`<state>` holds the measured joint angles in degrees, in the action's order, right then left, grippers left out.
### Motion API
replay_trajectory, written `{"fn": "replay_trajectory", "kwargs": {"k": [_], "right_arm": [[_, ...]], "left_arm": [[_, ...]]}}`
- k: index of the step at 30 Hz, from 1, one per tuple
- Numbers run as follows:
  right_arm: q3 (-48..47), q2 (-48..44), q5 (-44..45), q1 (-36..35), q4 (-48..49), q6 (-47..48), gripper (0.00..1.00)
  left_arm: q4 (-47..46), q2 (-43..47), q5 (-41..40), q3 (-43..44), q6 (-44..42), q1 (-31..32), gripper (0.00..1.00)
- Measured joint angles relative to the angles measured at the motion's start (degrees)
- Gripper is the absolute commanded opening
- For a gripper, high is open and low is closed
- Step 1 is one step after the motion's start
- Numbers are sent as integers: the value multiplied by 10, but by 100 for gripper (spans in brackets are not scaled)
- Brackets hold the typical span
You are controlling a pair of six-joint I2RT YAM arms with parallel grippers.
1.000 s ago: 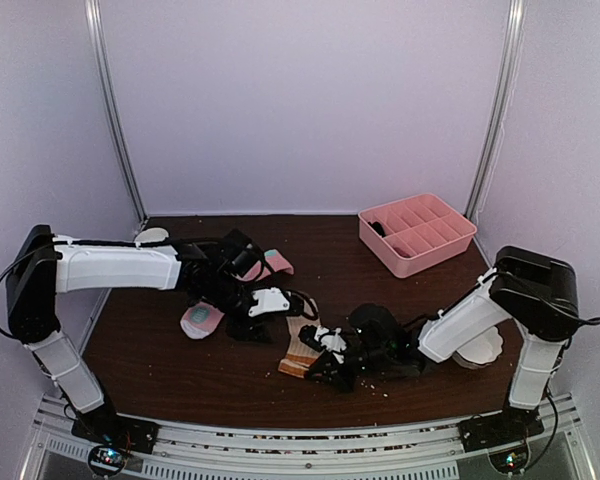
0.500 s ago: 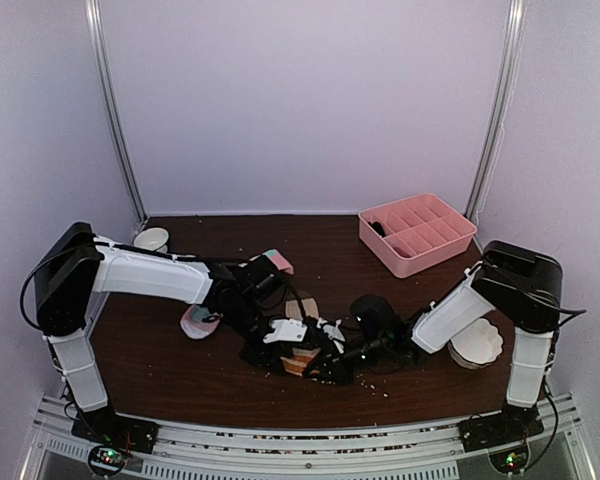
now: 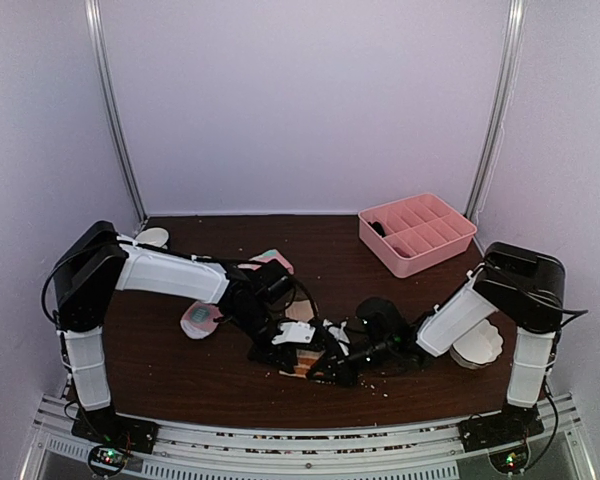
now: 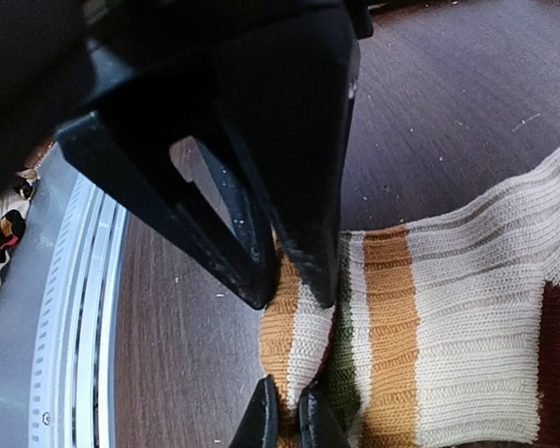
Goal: Roll the socks
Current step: Roll the sock at the center of the board.
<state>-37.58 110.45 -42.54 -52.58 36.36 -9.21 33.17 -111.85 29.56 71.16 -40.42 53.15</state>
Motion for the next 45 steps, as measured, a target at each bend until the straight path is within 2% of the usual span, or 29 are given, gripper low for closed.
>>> {"fn": "replay_trajectory", "kwargs": {"k": [3,5,6,7,12,13,14,19,24,26,31,35,38,41,45], "right_arm": [[5,-1,0,0,13,-6,2],[5,0,0,0,17,-11,5],[6,0,0,0,20,-13,11],[10,1,0,0,26,-15,19],[56,-22,26,0,65,-28,34],[67,-31,34,3,69,-31,83],[80,-43,43,5,73,-32,98],[128,-99,85,3,90,-24,100],[189,-159,175,3,89,-12,99],[212,-196,235,2,68,-13,100],[220,-326,443,2,-55,-10,100],[239,-447,573,2,-50,-21,99],[259,-493,591,2,-15,-26,100],[255,-476,573,-6,-10,-5,100],[246,-426,560,-91,-17,59,100]], "left_arm": [[9,-10,3,9,0,0,24],[16,-11,3,11,0,0,17],[18,-12,3,13,-1,0,7],[21,-16,3,16,-1,0,1],[74,-53,42,66,-3,-5,0],[84,-63,50,78,-3,-7,0],[95,-73,58,88,-3,-8,0],[135,-88,88,109,15,-31,0],[172,-88,97,110,40,-58,0],[189,-88,100,109,42,-62,0],[200,-88,101,100,53,-58,0],[212,-88,103,101,66,-56,0],[226,-98,104,111,70,-53,0],[257,-132,112,153,69,-48,0],[299,-172,125,212,69,-47,0]]}}
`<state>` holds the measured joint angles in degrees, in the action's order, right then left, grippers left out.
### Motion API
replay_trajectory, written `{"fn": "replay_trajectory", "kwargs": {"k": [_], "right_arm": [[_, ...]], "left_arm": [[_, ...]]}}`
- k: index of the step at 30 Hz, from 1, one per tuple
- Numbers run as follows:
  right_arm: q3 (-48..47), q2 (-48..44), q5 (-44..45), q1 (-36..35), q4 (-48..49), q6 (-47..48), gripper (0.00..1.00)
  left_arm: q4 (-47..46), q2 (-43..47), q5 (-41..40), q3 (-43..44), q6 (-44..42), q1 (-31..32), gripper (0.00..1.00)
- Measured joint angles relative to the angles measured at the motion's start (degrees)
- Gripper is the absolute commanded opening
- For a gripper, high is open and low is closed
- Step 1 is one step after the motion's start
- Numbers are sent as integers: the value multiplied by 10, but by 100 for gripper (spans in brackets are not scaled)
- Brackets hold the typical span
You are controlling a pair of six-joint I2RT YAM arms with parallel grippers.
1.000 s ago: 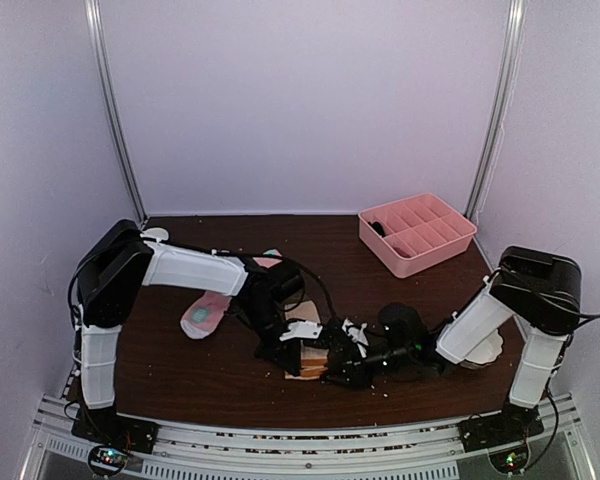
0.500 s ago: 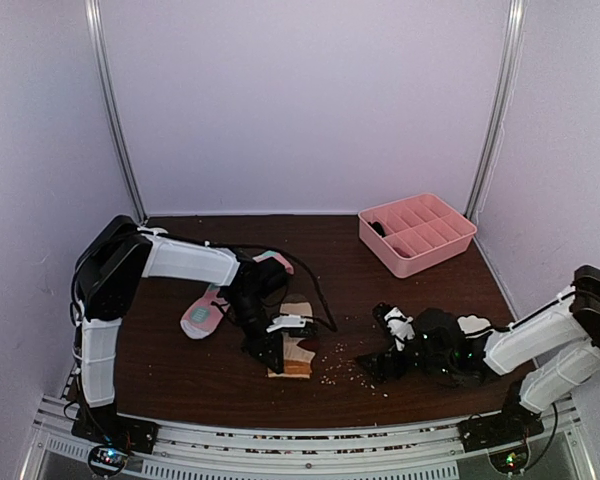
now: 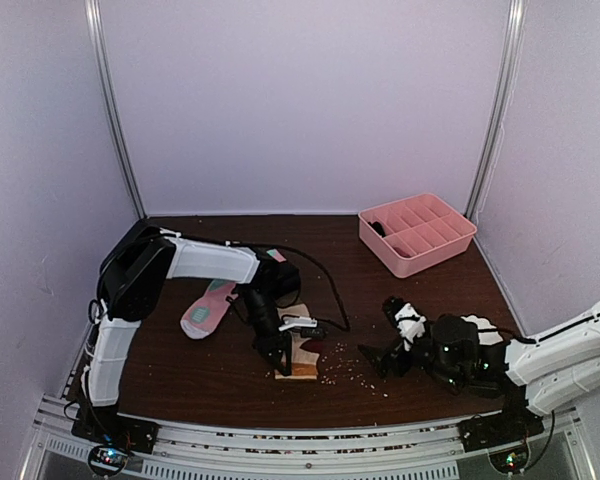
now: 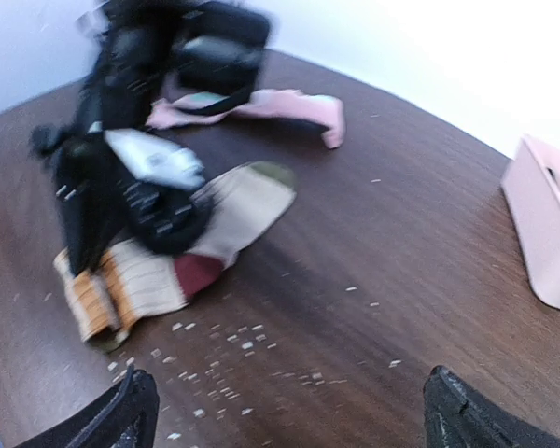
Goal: Roll the socks
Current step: Roll the sock at the center of the board.
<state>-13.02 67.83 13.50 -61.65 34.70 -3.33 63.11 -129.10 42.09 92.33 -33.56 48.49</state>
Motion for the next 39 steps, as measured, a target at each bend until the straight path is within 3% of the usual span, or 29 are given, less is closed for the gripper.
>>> {"fn": "replay_trajectory", "kwargs": {"k": [2,8,16,24,28,33,39], "right_arm": [[-15,28,-7,-52,-18,36,99],[-84,106,-36,-135,-62,127,68],[-220,258,-79,-138,-103,211,44],[-274,330,-123,-118,-135,257,26],[-285,347,-119,-111,-139,266,25],[-295,359,-110,-110,-136,272,33],[-300,359,-103,-110,-142,276,33]], "left_arm": [[18,-16,6,23,-1,0,0],[75,-64,43,72,-2,-2,0],[108,-78,43,90,-2,-2,0],[122,-85,28,106,-2,-2,0],[125,-88,21,113,-2,-1,2],[130,-88,16,113,-7,-1,2],[149,-99,13,129,-15,-1,2]]}}
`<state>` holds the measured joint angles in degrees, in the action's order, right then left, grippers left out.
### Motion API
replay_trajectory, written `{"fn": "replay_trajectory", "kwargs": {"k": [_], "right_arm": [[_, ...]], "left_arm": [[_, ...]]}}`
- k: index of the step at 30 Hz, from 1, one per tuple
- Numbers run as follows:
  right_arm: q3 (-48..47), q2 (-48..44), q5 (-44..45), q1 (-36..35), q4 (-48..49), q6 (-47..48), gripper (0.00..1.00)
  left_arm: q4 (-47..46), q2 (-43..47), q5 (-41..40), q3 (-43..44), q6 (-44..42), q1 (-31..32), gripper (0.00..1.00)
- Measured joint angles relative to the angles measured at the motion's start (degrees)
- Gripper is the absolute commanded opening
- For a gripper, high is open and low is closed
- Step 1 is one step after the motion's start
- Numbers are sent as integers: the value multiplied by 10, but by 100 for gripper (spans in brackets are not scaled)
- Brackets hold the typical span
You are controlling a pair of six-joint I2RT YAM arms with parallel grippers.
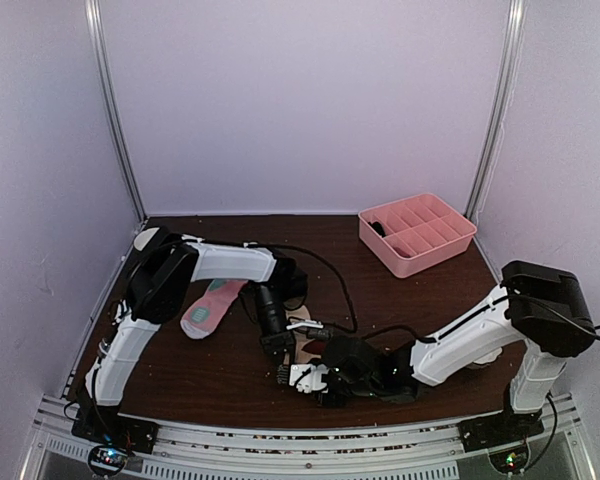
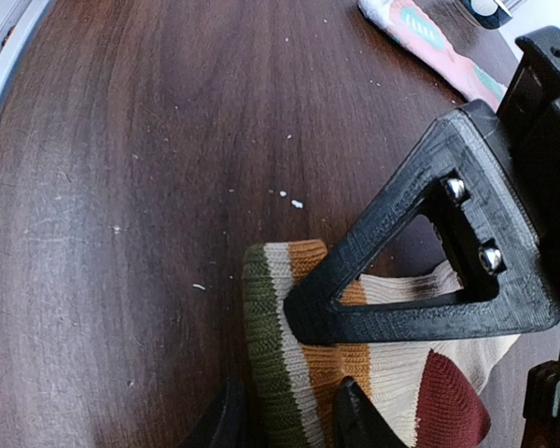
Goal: Roll the socks
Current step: Roll the sock at the center of the board.
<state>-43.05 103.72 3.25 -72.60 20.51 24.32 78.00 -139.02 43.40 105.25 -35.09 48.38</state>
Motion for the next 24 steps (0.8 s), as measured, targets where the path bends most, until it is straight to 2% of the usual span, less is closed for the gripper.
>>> {"fn": "replay_trajectory", "kwargs": {"k": [9,13,18,21,24], "right_arm": [[-16,0,9,0,-34,21,26],[-17,3,5,5,-33,7,16],[-17,6,-28,25,-30,-40,4],[-13,6,-54,39,-19,-79,0],[4,6,-86,57,16,-124,0]], "left_arm": [[3,-3,-2,4,0,0,3],[3,-3,-2,4,-4,0,14],[9,-2,2,6,-10,-5,42],[4,11,4,3,-7,-15,47],[-55,49,-8,-33,2,-35,53]]}}
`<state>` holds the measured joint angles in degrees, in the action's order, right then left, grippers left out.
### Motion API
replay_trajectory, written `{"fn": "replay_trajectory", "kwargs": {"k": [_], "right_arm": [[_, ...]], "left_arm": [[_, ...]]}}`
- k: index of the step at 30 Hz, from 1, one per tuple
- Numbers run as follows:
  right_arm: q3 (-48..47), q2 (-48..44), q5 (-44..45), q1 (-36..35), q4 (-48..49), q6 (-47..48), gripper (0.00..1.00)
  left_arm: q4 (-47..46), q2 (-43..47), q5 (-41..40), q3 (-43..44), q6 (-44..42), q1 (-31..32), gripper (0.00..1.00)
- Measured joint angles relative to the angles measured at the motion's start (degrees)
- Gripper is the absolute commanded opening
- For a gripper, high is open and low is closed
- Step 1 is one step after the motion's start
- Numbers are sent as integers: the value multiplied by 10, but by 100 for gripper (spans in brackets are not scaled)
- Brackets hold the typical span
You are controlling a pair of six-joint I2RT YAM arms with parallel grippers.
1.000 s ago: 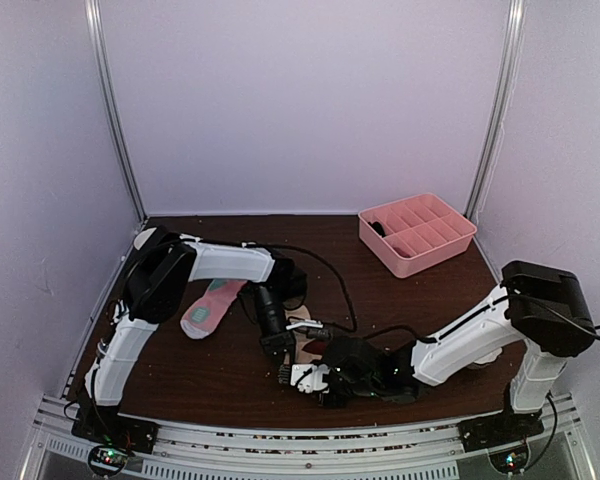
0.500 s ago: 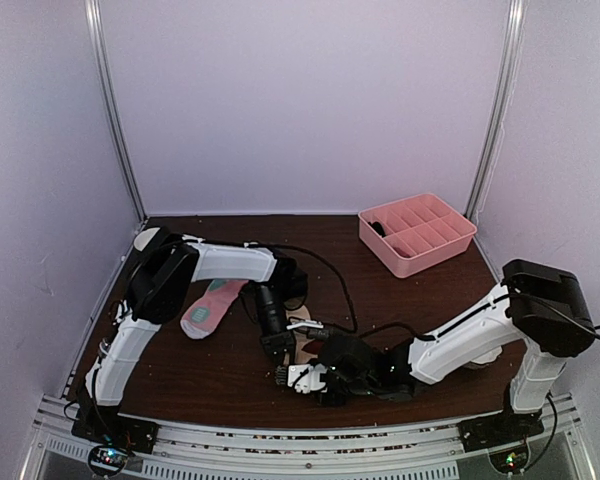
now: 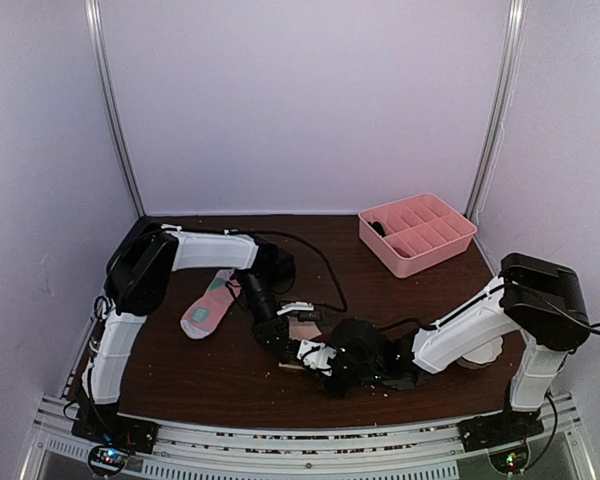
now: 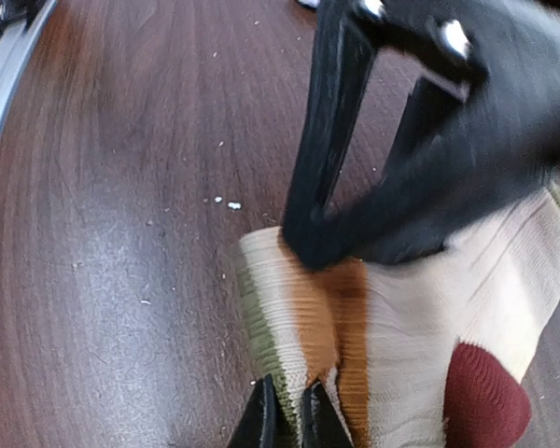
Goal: Roll the socks
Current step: Roll the sock at the center of the board.
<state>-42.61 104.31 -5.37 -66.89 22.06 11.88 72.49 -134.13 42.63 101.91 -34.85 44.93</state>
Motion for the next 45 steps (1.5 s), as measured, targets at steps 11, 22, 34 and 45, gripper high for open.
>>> {"fn": "replay_trajectory", "kwargs": {"k": [11,22,34,45], "right_arm": [[44,9,-98,43,91,-125,0],[46,22,-196,83,112,-171,0],[-21,66,-320,132,57,-201,0],[-35,95,-403,168,58,-250,0]], "left_arm": [[-171,172,-47,-131,23,-50,98],[-250,247,-160,-132,99,-98,98],[-276,270,-117,-243,37,-97,66],[-337,279,-80,-333,-10,11,49]]}}
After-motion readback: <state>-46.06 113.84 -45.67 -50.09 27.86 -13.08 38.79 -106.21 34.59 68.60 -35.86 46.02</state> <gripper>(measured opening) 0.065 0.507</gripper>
